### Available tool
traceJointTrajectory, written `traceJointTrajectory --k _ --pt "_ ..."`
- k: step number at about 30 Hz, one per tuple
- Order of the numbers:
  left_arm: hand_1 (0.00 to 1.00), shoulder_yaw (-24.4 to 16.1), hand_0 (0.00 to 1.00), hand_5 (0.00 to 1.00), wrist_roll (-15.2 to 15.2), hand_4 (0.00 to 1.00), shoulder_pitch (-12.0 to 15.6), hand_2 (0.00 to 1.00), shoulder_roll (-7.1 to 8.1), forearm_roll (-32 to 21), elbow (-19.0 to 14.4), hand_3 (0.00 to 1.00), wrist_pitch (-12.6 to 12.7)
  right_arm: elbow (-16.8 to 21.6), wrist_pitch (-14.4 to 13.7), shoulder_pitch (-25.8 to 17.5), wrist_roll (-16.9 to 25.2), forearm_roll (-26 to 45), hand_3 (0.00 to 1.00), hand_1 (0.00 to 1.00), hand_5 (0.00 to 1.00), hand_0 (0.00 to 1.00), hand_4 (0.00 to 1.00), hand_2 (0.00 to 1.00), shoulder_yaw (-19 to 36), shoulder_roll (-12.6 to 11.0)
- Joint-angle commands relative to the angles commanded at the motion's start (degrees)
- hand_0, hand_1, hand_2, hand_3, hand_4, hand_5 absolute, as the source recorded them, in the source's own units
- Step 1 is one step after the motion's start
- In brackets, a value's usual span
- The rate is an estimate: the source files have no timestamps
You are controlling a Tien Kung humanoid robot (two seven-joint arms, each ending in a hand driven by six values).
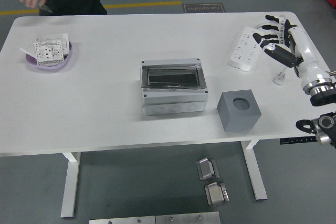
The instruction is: Pick up the cylinder from the cube,place it in the box,flap close box
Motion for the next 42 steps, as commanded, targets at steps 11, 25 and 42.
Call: traceJointTrajectory --k 11,25,42 --pt "0.671 -4.30 0.684 0.361 -0.46 0.517 -1.39 0.594 0.71 2.97 -0.45 0.617 0.29 1.24 -2.02 -9.10 12.85 16.19 0.766 0.635 0.531 0.614 0.823 0.693 18.41 1.59" --pt "0.670 -6.30 0.681 0.361 -1.70 0.519 -2.80 0.593 1.53 5.23 -0.85 0.617 1.64 1.92 -1.17 -12.48 14.44 23.56 0.776 0.664 0.538 0.644 0.823 0.707 26.48 2.10" --pt "0.679 -11.52 0.684 0.334 -2.89 0.563 -3.50 0.600 1.82 9.36 -1.57 0.622 2.78 1.28 3.18 -12.79 13.95 26.26 0.811 0.730 0.535 0.734 0.819 0.774 25.73 3.23"
